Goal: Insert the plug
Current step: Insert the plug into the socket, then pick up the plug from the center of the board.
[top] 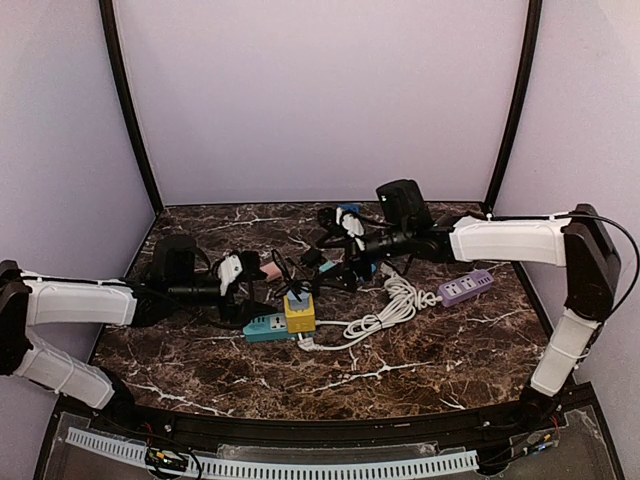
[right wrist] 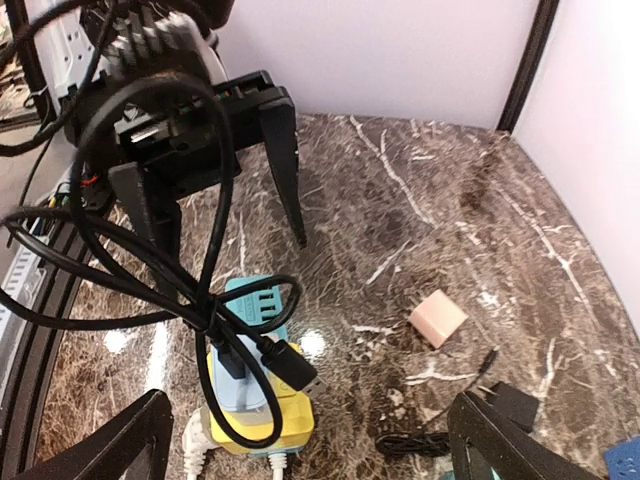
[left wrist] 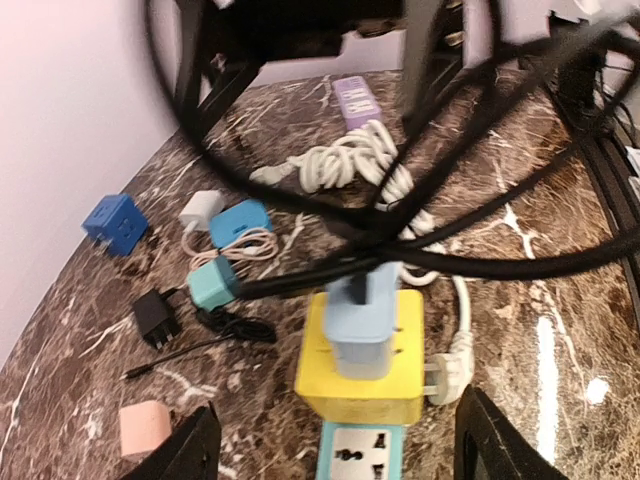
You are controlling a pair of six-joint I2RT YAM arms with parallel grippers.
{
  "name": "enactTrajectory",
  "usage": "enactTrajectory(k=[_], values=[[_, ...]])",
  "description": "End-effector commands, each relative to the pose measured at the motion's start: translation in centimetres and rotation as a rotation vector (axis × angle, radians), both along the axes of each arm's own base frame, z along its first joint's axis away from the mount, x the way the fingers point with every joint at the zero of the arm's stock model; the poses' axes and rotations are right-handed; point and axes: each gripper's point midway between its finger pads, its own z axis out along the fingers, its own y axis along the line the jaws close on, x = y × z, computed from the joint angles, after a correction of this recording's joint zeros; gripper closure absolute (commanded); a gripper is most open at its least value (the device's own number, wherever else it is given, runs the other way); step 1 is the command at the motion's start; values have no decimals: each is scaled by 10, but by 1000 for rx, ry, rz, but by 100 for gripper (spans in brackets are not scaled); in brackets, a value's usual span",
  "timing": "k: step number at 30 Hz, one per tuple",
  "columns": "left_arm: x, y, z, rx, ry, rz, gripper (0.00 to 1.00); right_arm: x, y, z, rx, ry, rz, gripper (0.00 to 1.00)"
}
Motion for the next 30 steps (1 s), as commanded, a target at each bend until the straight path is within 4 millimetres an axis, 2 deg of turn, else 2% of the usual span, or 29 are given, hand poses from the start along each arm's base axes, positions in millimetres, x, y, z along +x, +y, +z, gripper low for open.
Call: enactTrajectory(k=[1,2,3,4,5,6,7,8,9,10,11,12,13,15,16,17,18,19,20,21,22,23,25,26,27,30], values=[[34,33,17,28,141,180,31,22,-28,44,117,20,-152,5],[39,40,11,43,204,226,31,29,-35,49,141,37,-196,4],[53,47,23,29,207,272,31,37,-42,54,158,57,-243,4],[60,55,13,49,264,327,30,47,-52,56,166,81,-296,3],[74,61,22,41,261,370,30,58,-60,56,168,100,-350,3],[81,68,10,73,300,417,29,69,-68,54,159,114,-416,3],[91,70,14,80,297,442,29,77,-74,53,152,123,-464,3],[95,75,-3,132,329,465,28,84,-80,49,140,127,-510,3],[102,73,0,146,327,464,26,89,-85,46,129,132,-541,3],[99,75,-28,233,384,444,25,91,-87,43,119,136,-557,3],[107,73,-26,259,372,439,25,91,-89,41,111,140,-561,3],[106,79,-54,341,441,447,24,89,-88,38,104,149,-555,4],[111,79,-55,385,428,427,24,87,-88,36,97,160,-547,4],[127,77,-75,446,421,402,24,83,-89,32,87,176,-539,4],[139,73,-70,439,392,403,23,82,-90,30,81,180,-545,4],[146,71,-79,454,391,393,23,82,-92,27,73,183,-554,4],[157,66,-73,441,370,392,23,82,-94,25,64,185,-562,4],[159,63,-85,455,399,373,23,82,-95,22,57,187,-570,4],[168,58,-80,443,390,365,23,81,-96,21,50,187,-571,4],[165,54,-93,457,429,336,23,82,-97,19,40,187,-575,4],[171,50,-90,449,424,328,23,82,-97,17,33,187,-575,4],[170,49,-101,458,448,313,25,83,-97,15,23,185,-578,4],[171,47,-111,474,461,305,26,85,-97,12,7,181,-580,3],[175,45,-108,471,458,300,27,87,-96,12,2,178,-580,3],[174,46,-113,483,475,296,28,88,-96,12,-1,172,-579,4],[177,44,-113,489,480,289,38,94,-91,11,-4,162,-570,3]])
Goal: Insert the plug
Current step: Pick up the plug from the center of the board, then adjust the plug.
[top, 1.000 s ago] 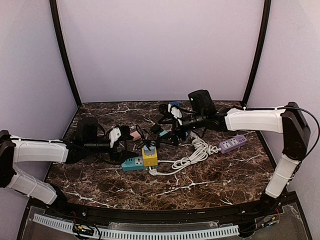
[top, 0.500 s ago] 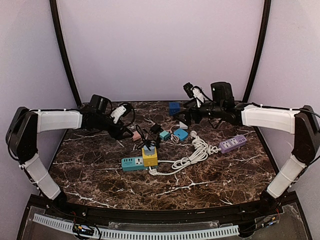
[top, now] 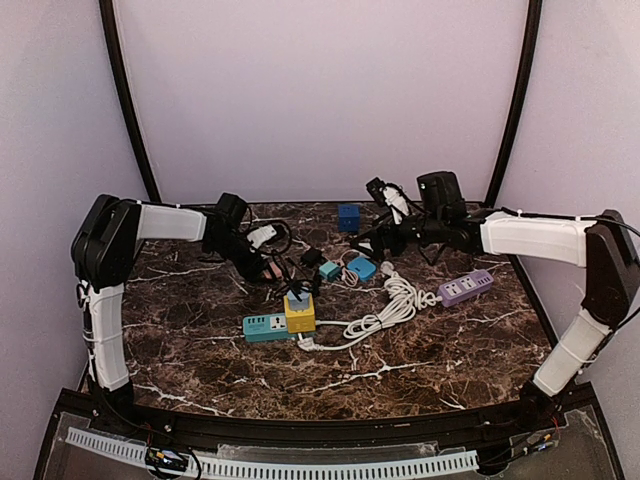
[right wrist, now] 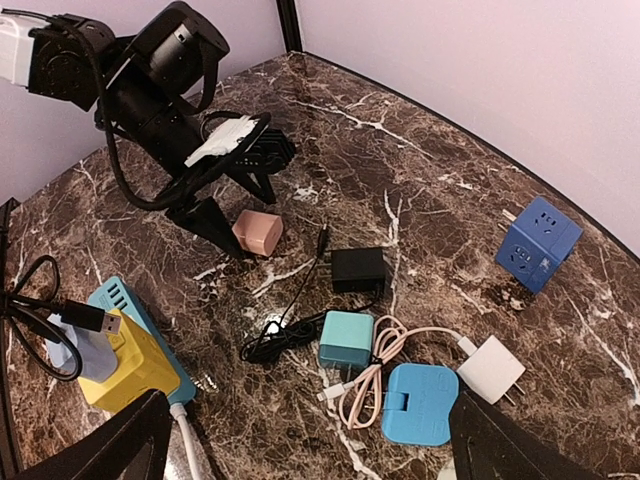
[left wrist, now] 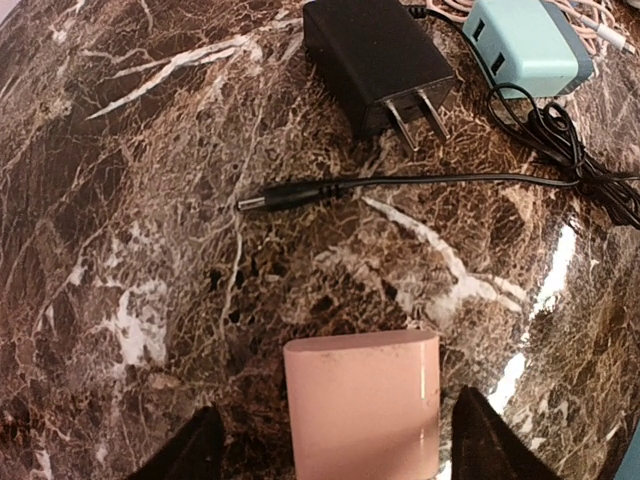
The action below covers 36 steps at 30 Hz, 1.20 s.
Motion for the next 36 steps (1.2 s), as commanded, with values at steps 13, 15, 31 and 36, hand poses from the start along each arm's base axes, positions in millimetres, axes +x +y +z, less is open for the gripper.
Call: enactTrajectory(k=[13,15,31,36], values=[[-21,-7,22,16,-14,-145,99,13,10,8,-19,-8,6,4],[-16,-6,39,24,-69,-133,99,14,8,12,-12,-10,-5,4],[-101,-5,326,-246,-1118,-101,99,-8,19,169,345,-147,-106,17],[-148,-3,353,-321,-1221,-125,99,-59,87,205,413,-246,40,16]])
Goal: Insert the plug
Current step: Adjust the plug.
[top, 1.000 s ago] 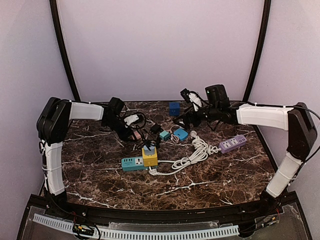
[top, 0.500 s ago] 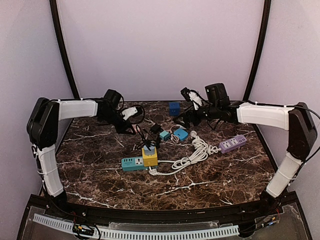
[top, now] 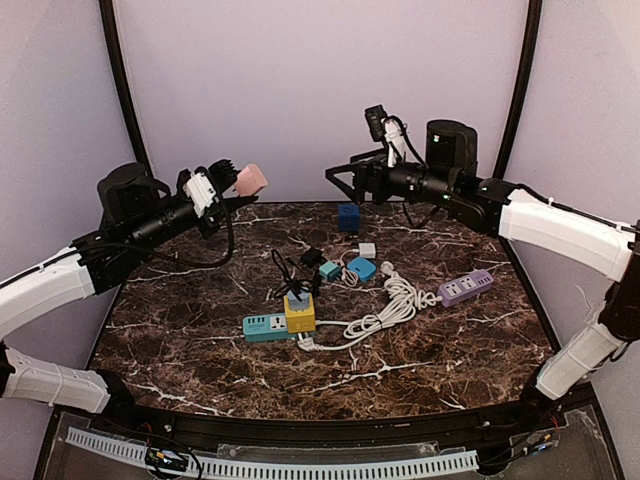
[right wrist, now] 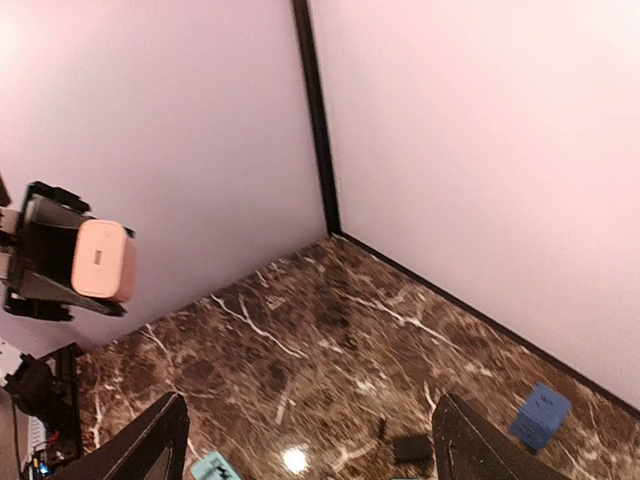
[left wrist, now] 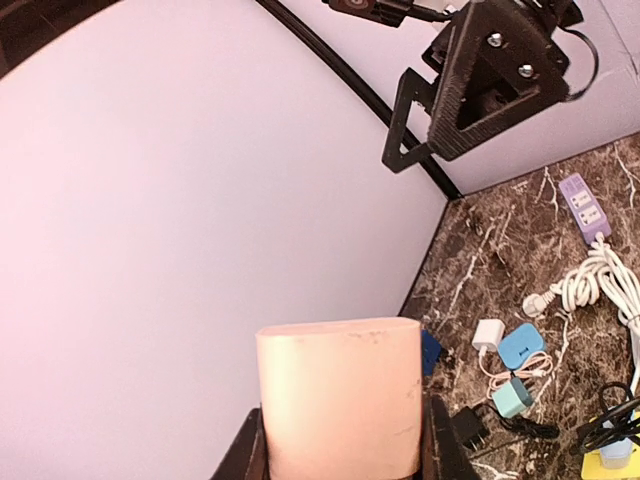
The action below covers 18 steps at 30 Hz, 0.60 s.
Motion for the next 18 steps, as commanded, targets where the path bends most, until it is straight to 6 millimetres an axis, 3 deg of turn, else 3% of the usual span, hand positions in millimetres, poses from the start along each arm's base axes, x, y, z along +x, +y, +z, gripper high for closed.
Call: enactTrajectory(k=[1,4,9,18], values=[[-25,12,27,-56,-137,9,99,-39,59,41,123,-72,123,18],[-49,16,35,-75,-144,-53,99,-61,92,44,176,-49,232,21],[-60,25,35,-81,-146,-53,99,-93,139,43,146,-104,283,21],[-76,29,24,-89,-127,-93,99,-102,172,36,155,-90,302,33]])
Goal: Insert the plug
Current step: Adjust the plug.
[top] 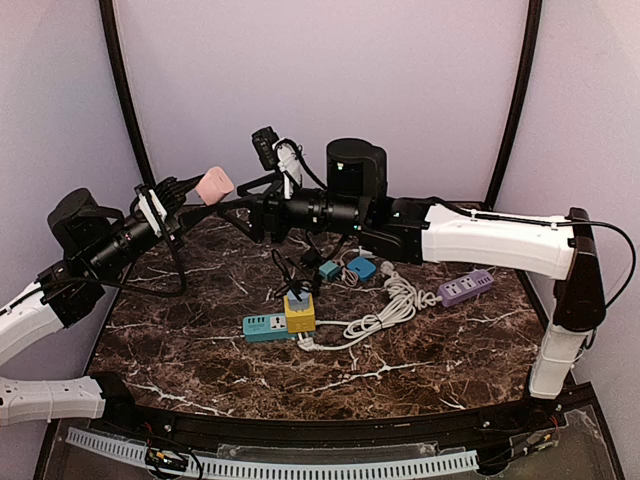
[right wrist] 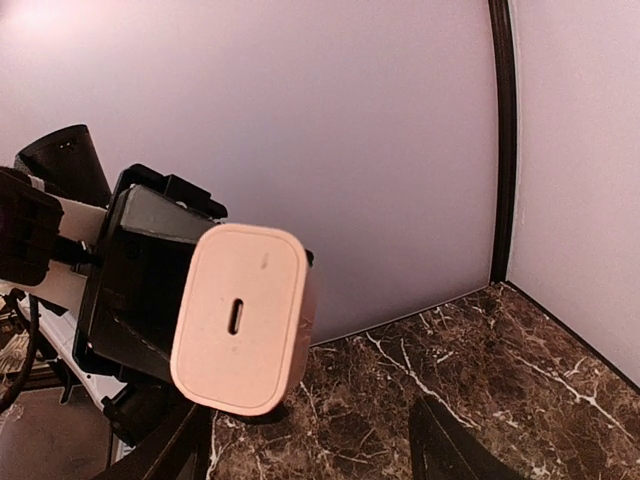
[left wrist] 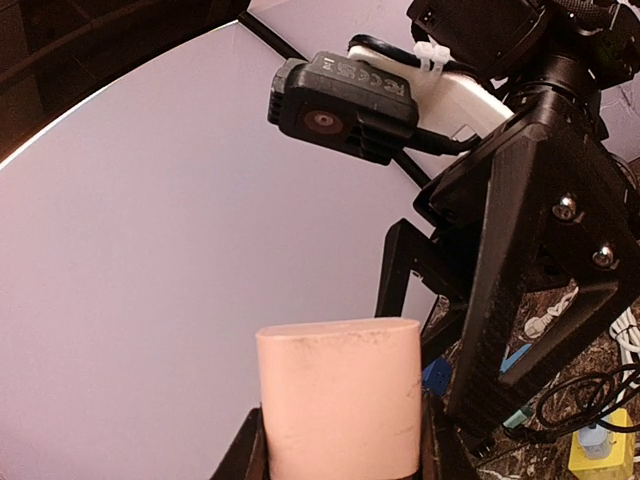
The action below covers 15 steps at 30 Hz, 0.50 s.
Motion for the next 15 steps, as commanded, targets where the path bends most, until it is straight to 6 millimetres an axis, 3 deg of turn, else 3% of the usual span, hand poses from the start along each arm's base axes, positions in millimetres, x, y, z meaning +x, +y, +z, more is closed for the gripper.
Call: enactTrajectory(k=[1,7,15], values=[[-6,-1,-12,2,31,-26,99,5,6,23,59,-32,-28,36],[-9,-1,-19,5,42,-39,99,2,10,26,67,-45,-8,51],[-6,-4,-29,22,55,-41,99,3,14,27,65,-62,-2,54]])
